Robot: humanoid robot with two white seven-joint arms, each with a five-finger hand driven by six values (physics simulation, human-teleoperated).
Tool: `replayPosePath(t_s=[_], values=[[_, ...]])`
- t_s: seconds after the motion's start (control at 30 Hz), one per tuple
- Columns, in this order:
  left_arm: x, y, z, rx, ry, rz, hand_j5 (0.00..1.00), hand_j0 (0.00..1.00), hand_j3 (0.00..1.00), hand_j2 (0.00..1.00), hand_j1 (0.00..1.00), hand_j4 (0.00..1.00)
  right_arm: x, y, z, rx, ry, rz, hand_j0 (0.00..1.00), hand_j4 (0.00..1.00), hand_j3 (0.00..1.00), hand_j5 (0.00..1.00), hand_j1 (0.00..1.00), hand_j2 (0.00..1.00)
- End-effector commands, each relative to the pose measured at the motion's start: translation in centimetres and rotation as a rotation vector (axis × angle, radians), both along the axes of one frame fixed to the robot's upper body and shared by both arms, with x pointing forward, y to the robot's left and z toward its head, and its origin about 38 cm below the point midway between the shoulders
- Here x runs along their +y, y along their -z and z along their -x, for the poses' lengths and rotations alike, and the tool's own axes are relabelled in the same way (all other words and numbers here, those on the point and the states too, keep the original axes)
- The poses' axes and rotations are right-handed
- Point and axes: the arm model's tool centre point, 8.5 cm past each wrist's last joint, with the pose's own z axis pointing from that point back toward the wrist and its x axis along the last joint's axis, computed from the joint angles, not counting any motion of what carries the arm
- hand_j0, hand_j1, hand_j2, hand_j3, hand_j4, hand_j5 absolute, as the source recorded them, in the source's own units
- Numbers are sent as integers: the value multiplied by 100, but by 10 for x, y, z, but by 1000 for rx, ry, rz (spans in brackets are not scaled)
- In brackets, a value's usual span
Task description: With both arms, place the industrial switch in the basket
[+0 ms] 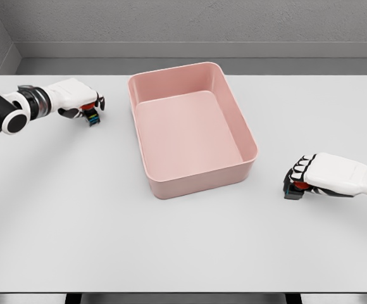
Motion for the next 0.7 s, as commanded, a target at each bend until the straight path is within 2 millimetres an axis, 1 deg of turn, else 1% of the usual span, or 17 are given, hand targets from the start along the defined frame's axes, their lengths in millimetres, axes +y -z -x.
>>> replayPosePath(t_s=[0.0, 0.03, 0.37, 0.47, 0.57, 0.67], values=[[-1, 2, 1, 4, 5, -6, 56, 56, 56, 56, 56, 56, -1, -1, 0, -2, 3, -3, 55, 55, 55, 55, 55, 55], [-1, 3, 1, 6, 7, -8, 55, 55, 55, 55, 55, 55, -1, -2, -1, -3, 3, -3, 55, 55, 55, 55, 55, 55], [-3, 0, 1, 1, 17, -6, 54, 54, 54, 54, 54, 54, -2, -11, -5, -32, 10, -10, 53, 53, 53, 53, 53, 53], [-5, -4, 0, -4, 24, -4, 54, 54, 54, 54, 54, 54, -3, -15, -7, -44, 15, -17, 53, 53, 53, 53, 53, 53], [-5, -10, -1, -14, 31, -2, 54, 54, 54, 54, 54, 54, -6, -25, -11, -73, 27, -25, 52, 52, 52, 52, 52, 52], [-4, -17, -3, -26, 31, -2, 54, 54, 54, 54, 54, 54, -6, -27, -12, -80, 28, -28, 51, 51, 51, 51, 51, 51]])
